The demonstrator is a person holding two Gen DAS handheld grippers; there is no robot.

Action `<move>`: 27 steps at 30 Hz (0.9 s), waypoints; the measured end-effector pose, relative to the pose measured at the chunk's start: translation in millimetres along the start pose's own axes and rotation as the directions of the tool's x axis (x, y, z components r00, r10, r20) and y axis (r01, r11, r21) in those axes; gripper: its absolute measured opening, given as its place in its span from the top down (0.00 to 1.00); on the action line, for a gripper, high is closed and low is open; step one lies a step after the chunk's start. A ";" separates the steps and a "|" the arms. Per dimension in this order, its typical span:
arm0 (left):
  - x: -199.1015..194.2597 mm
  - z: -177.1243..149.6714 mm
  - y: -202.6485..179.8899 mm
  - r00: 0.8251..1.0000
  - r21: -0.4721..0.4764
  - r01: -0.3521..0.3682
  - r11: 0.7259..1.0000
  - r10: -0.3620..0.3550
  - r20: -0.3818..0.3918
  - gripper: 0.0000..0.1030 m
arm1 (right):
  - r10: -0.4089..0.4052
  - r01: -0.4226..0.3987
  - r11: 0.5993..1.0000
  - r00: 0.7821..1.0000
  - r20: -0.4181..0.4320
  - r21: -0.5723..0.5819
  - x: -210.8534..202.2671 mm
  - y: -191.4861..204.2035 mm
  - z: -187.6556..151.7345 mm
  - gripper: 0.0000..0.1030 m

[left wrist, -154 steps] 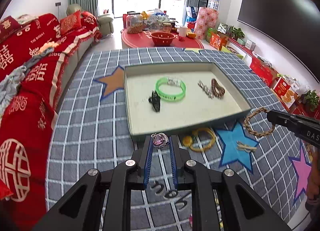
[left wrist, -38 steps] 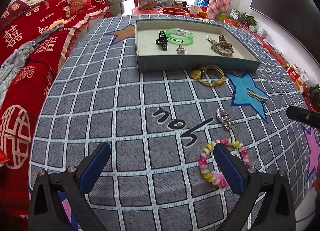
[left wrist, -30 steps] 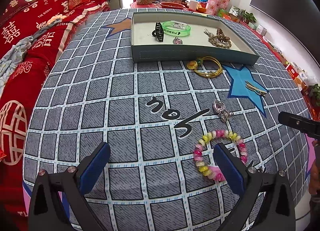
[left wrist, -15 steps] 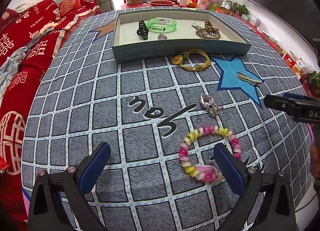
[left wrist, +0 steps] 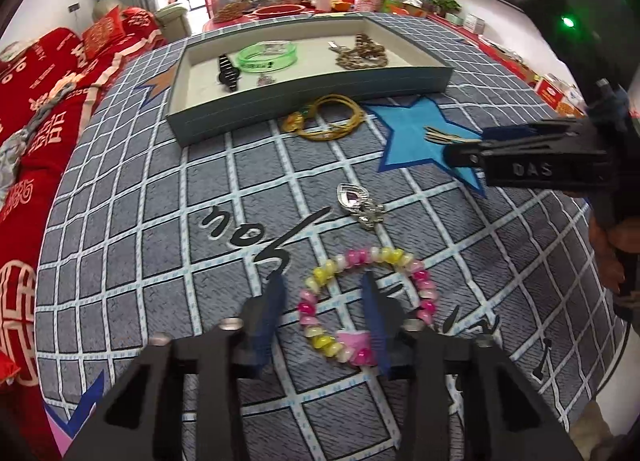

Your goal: Organize jewelry

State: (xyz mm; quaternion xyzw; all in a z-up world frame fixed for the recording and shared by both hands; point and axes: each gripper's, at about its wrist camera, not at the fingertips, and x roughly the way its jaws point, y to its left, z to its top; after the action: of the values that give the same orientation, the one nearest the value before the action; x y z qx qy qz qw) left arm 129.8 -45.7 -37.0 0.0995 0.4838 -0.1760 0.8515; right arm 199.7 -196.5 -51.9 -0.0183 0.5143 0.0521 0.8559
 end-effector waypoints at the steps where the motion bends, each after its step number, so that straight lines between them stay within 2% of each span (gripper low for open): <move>1: -0.6 -0.2 -2.4 1.000 0.010 0.006 1.000 -0.006 -0.001 0.75 | 0.002 -0.002 1.000 1.000 -0.002 -0.005 -0.5 1.7 0.4 0.50; 3: -1.9 -0.9 -4.5 1.000 0.016 0.021 1.000 -0.021 -0.001 0.77 | 0.005 -0.005 1.000 1.000 -0.006 -0.014 -2.2 5.2 1.0 0.62; 5: -3.1 -1.5 -4.0 0.999 0.004 0.039 0.999 -0.039 -0.001 0.77 | 0.009 -0.009 1.000 1.000 -0.009 -0.014 -3.0 7.1 1.4 0.81; 7: -4.9 -1.9 -1.5 0.998 -0.016 0.062 0.998 -0.062 0.001 0.77 | 0.008 -0.008 1.000 1.000 -0.009 -0.001 -3.5 7.2 -0.1 0.91; 20: -30.8 9.6 16.5 0.993 -0.071 0.092 0.993 -0.086 0.077 0.78 | 0.074 -0.081 0.987 0.996 0.056 0.136 -30.4 -17.2 -10.4 0.91; 27: -45.9 22.3 23.7 0.988 -0.084 0.103 0.991 -0.092 0.123 0.78 | 0.085 -0.099 0.984 0.992 0.093 0.151 -47.2 -21.2 -7.5 0.91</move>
State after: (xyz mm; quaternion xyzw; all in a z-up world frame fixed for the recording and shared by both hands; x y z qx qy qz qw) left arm 135.1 -22.2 13.8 0.0266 0.4437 -0.2010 0.8729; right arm 173.4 -221.6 -14.2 0.0747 0.4798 0.0521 0.8726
